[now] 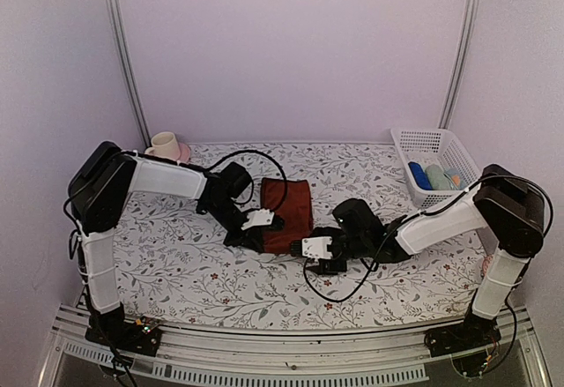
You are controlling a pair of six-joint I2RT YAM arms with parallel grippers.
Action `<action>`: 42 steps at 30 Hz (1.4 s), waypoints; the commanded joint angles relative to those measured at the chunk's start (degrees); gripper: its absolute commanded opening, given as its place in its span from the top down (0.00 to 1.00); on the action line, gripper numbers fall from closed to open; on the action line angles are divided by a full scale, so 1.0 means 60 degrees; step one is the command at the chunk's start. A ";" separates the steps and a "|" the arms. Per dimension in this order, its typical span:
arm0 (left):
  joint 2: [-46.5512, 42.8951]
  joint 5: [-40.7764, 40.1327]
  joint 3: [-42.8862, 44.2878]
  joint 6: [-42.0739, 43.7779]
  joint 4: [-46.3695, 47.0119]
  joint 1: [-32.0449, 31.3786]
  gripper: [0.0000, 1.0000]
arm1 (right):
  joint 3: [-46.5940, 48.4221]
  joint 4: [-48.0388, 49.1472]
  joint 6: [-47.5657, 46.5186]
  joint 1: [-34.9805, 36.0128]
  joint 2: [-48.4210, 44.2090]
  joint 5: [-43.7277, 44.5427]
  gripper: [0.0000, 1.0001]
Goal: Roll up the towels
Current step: Roll the towel at the center of the board.
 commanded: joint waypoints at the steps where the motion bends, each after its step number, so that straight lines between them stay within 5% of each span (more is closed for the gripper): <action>1: 0.0686 0.0616 0.0373 0.0221 -0.1779 0.0197 1.00 | 0.0412 0.0380 -0.0530 0.0146 0.0514 0.0712 0.32; 14: 0.1645 0.1051 0.1603 0.0704 -0.3463 0.0352 1.00 | 0.0944 0.0620 -0.1234 0.0576 0.1501 0.2110 0.39; 18: 0.1819 0.1141 0.1753 0.0835 -0.3738 0.0394 1.00 | 0.1262 0.0285 -0.1041 0.0605 0.1753 0.2267 0.57; 22: 0.1736 0.1165 0.1712 0.0863 -0.3703 0.0448 1.00 | 0.1722 -0.0582 -0.0550 0.0596 0.1898 0.2273 0.86; 24: 0.1556 0.1150 0.1636 0.0802 -0.3533 0.0502 1.00 | 0.1963 -0.1138 -0.0230 0.0603 0.1880 0.2069 0.90; 25: 0.1408 0.1137 0.1558 0.0741 -0.3350 0.0533 1.00 | 0.2061 -0.1428 -0.0102 0.0593 0.1865 0.1945 0.91; 32: -0.0239 0.0570 0.0304 0.0096 -0.1295 0.0672 0.60 | 0.2817 -0.3387 0.1109 0.0565 0.1796 0.0943 0.94; 36: -0.1408 0.0101 -0.0858 -0.0226 0.0172 0.0676 0.52 | 0.3343 -0.4523 0.1633 0.0476 0.1923 0.0365 0.96; 42: -0.3123 -0.0473 -0.3022 -0.0470 0.3177 0.0599 0.53 | 0.3886 -0.5593 0.2326 0.0238 0.2020 -0.0791 0.96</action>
